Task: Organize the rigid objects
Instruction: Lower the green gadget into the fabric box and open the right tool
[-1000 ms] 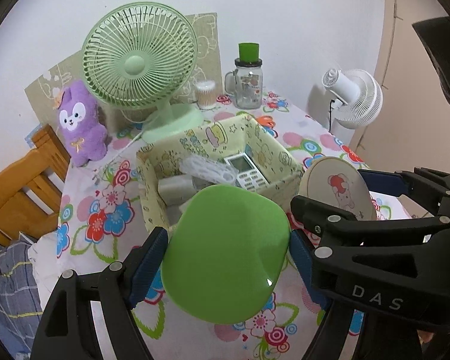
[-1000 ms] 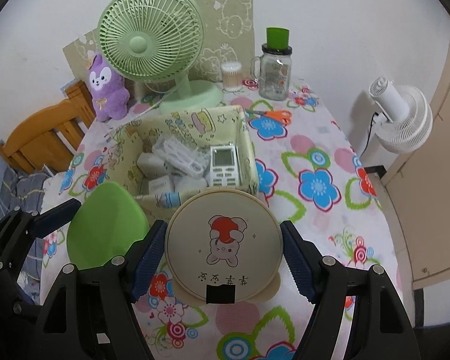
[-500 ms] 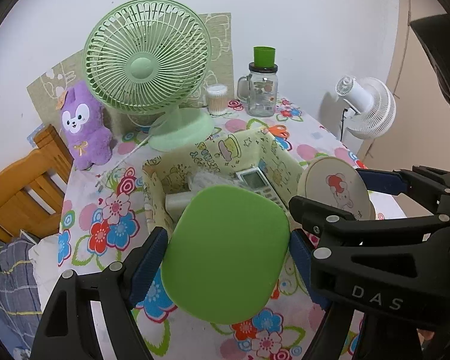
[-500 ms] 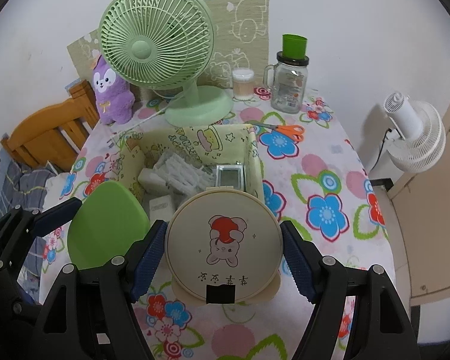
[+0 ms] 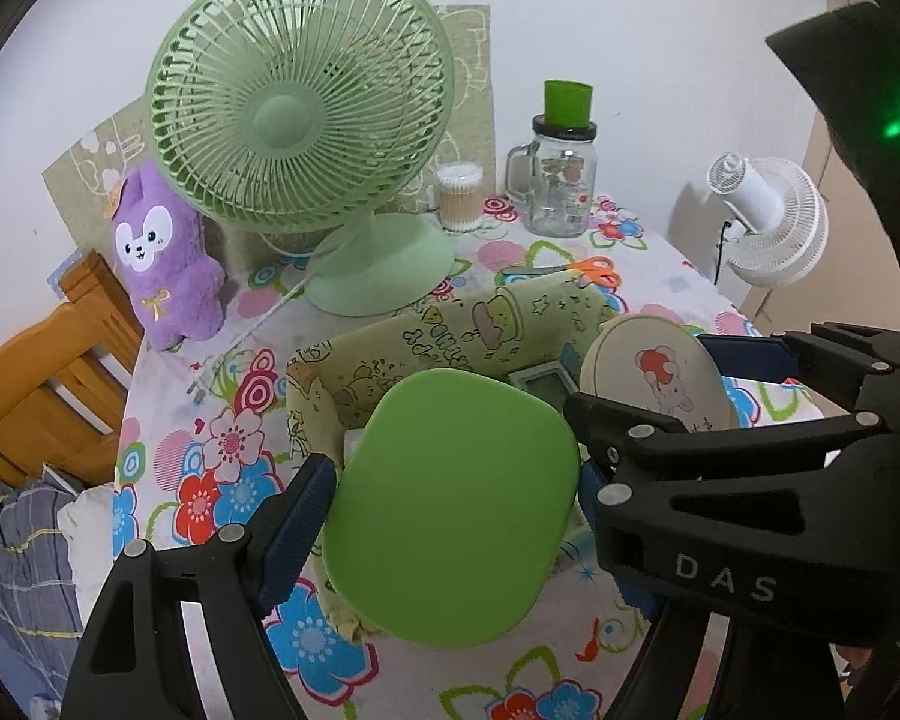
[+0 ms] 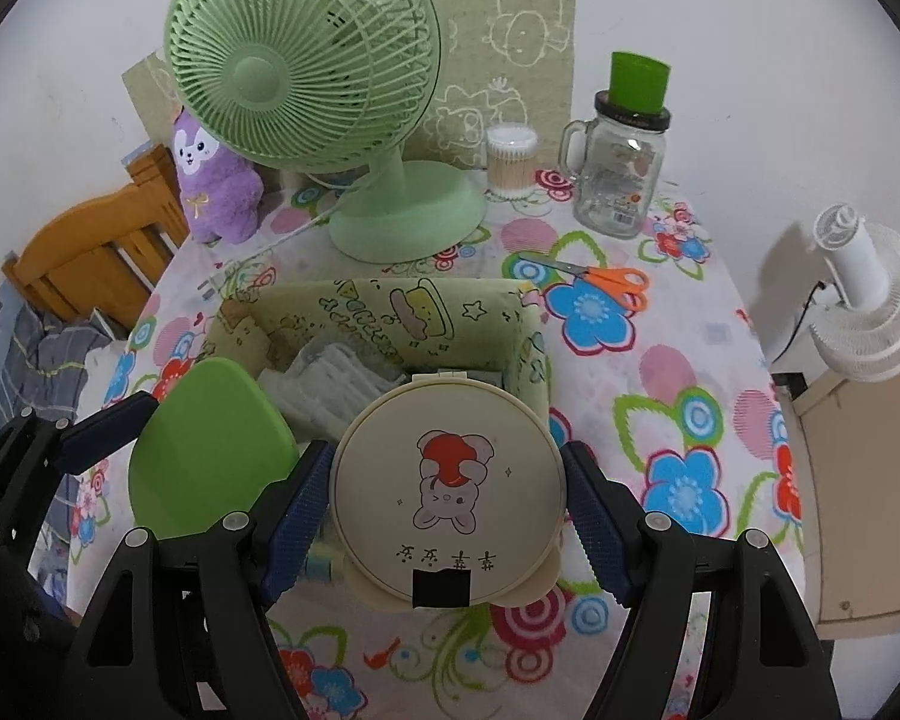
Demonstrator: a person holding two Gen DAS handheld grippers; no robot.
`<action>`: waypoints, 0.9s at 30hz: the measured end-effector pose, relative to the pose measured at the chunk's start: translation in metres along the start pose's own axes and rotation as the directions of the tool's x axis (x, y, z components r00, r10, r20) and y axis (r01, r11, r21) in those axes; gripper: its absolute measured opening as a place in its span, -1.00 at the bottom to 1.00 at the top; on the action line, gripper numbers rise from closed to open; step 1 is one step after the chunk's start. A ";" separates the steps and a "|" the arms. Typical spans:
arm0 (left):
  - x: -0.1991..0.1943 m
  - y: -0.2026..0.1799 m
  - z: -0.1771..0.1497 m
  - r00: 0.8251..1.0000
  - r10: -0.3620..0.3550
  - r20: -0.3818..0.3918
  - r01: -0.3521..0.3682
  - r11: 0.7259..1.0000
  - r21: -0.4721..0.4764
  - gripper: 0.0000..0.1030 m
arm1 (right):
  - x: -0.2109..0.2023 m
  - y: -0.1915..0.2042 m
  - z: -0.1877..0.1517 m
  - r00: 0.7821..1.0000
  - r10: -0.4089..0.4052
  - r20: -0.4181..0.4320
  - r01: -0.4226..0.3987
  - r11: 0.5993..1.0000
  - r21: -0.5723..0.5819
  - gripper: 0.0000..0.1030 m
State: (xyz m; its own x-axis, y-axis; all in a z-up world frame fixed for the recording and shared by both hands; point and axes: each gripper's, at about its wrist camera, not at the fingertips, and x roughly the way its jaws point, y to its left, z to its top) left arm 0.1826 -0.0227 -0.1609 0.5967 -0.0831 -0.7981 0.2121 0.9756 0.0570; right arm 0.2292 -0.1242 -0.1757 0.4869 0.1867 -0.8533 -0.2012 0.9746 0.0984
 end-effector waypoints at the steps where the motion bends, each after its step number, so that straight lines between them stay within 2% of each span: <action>1: 0.003 0.001 0.001 1.000 0.003 -0.005 -0.003 1.000 -0.002 0.63 | 0.004 0.000 0.001 1.000 0.005 -0.006 -0.005 1.000 0.002 0.50; 13: 0.020 0.017 0.000 0.999 0.011 -0.045 -0.013 0.999 -0.037 0.63 | 0.030 0.013 0.013 0.999 0.035 -0.038 -0.035 0.999 -0.006 0.54; 17: 0.024 0.017 0.001 0.999 0.010 -0.050 -0.012 0.999 -0.035 0.63 | 0.030 0.017 0.016 0.999 -0.010 -0.035 0.009 0.999 -0.052 0.65; 22: 0.025 0.019 0.006 0.999 -0.019 -0.045 0.016 0.998 -0.054 0.63 | 0.020 0.014 0.018 1.000 -0.031 -0.005 0.031 0.997 -0.070 0.67; 27: 0.029 0.010 0.011 0.998 -0.043 -0.041 0.041 0.998 -0.044 0.63 | 0.006 0.003 0.016 0.995 -0.091 0.032 0.093 0.993 -0.070 0.69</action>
State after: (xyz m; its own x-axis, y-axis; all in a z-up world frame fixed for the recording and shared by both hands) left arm 0.2106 -0.0177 -0.1767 0.5544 -0.1166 -0.8240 0.2026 0.9793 -0.0023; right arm 0.2450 -0.1184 -0.1722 0.5302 0.1008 -0.8418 -0.2136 0.9768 -0.0175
